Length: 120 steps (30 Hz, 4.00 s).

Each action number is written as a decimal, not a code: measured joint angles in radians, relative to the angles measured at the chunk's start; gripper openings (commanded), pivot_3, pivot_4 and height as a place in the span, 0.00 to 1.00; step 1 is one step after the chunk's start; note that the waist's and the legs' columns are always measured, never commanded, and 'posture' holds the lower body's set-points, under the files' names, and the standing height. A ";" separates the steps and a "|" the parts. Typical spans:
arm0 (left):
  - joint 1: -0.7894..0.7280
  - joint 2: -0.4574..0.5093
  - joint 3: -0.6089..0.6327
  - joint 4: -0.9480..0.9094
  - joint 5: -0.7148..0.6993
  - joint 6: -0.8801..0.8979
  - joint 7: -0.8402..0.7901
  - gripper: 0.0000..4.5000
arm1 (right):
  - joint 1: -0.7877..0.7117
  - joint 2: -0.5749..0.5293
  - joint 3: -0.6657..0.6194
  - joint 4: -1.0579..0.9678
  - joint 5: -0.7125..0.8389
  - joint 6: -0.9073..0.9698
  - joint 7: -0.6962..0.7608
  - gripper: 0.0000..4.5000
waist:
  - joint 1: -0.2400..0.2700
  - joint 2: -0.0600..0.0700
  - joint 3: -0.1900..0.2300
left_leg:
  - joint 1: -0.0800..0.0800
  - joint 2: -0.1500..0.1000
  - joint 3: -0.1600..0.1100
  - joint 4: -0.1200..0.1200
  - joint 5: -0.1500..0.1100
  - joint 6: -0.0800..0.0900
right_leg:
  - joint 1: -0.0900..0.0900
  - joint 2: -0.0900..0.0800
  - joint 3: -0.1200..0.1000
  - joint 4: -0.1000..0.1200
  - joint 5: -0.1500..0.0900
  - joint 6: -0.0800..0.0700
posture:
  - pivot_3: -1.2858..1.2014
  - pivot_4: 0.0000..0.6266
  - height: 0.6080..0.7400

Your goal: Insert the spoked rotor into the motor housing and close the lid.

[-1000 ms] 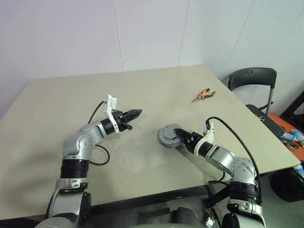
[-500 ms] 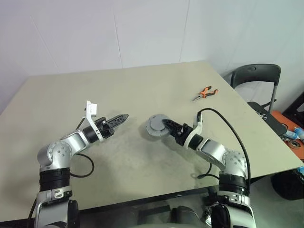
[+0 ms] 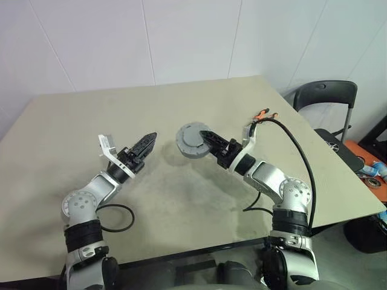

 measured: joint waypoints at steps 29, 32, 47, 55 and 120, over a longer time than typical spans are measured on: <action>-0.114 -0.082 -0.095 0.027 -0.098 0.008 0.088 0.99 | -0.033 0.000 0.050 0.003 0.018 0.001 -0.033 0.48 | 0.000 -0.001 0.000 | 0.000 0.001 0.000 0.003 0.002 0.003 | 0.002 0.005 0.000 0.000 0.001 0.000 | 0.52 0.00 1.00; -0.096 -0.083 -0.108 0.020 -0.103 0.021 0.103 0.99 | -0.033 -0.001 0.050 0.003 0.019 0.001 -0.038 0.48 | 0.000 -0.001 0.000 | 0.000 0.001 0.000 0.003 0.002 0.003 | 0.002 0.005 0.000 0.000 0.001 0.000 | 0.52 0.00 1.00; -0.049 -0.116 -0.155 -0.012 -0.138 0.021 0.175 0.95 | -0.033 0.000 0.056 0.003 0.019 0.001 -0.049 0.48 | 0.001 -0.001 0.000 | 0.000 0.002 0.000 0.004 0.003 0.003 | 0.003 0.006 0.000 0.000 0.001 -0.002 | 0.52 0.00 1.00; -0.063 -0.098 -0.150 0.009 -0.146 0.017 0.159 0.54 | -0.032 0.001 0.057 0.008 0.021 -0.004 -0.059 0.48 | 0.000 -0.001 0.000 | 0.001 0.004 0.000 0.004 0.003 0.002 | 0.003 0.008 0.000 0.000 0.002 -0.002 | 0.52 0.00 1.00; -0.059 0.319 0.013 0.462 0.222 -0.265 0.060 0.54 | -0.040 -0.002 0.078 0.051 -0.147 -0.053 -0.016 0.84 | -0.004 -0.005 0.000 | 0.005 0.008 0.001 0.000 0.004 -0.009 | 0.002 0.011 0.000 0.002 0.004 -0.006 | 0.52 0.00 1.00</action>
